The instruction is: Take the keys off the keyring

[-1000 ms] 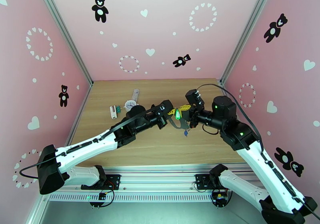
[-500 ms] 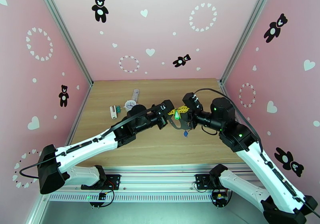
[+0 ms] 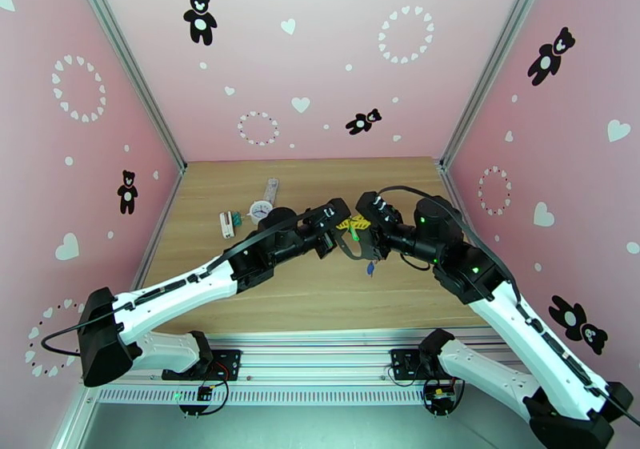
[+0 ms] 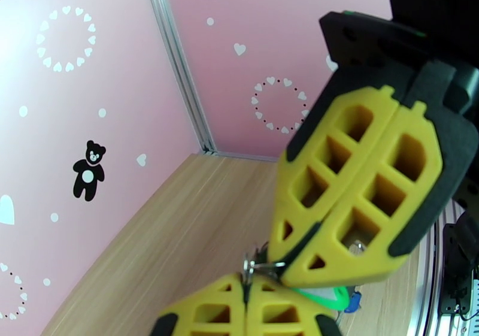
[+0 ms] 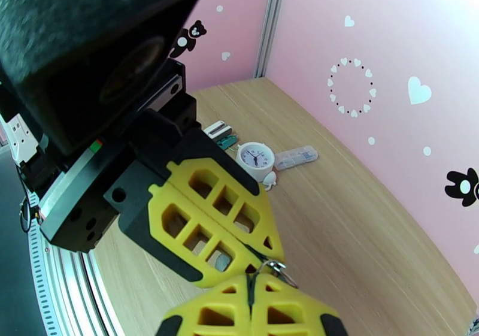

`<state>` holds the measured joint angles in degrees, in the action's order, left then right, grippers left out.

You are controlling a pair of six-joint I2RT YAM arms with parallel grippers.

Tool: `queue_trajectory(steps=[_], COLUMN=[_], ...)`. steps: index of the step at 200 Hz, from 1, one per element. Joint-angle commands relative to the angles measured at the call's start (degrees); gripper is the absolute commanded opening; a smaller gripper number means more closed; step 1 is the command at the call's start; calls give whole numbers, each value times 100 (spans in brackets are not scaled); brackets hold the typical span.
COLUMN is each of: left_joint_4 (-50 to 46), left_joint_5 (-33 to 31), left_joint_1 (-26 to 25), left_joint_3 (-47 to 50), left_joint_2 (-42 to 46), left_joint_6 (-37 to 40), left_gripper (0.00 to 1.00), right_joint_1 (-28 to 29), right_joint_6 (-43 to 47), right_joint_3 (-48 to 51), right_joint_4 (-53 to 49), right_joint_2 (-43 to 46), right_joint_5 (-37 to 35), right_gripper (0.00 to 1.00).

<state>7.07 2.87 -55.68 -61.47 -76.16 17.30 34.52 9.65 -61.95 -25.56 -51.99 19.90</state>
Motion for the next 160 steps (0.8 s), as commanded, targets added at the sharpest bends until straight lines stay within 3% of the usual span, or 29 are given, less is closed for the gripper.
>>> queue_trajectory(steps=[1,12,65,105,160], left_joint_4=[463,483,839,826,481], left_joint_5=[-354,-349,-270,-223,-121], left_joint_1=[86,84,86,88,89], left_joint_3=[-315,-255,500,836,766], left_joint_2=[4,35,469,781,837], left_joint_6=[-174,-170,-96,24,371], left_gripper=[0,0,40,42,42], right_joint_1=[206,192,-383,-695,-822], right_joint_6=[-4,-149,-743,-934,-917], right_joint_3=[58,17,-106,-272,-242], right_joint_4=[-312,-170,113,46,-43], right_joint_2=[2,7,-176,-412,-368], right_joint_5=[248,161,923,1672,1927], right_gripper=[0,0,0,0,0])
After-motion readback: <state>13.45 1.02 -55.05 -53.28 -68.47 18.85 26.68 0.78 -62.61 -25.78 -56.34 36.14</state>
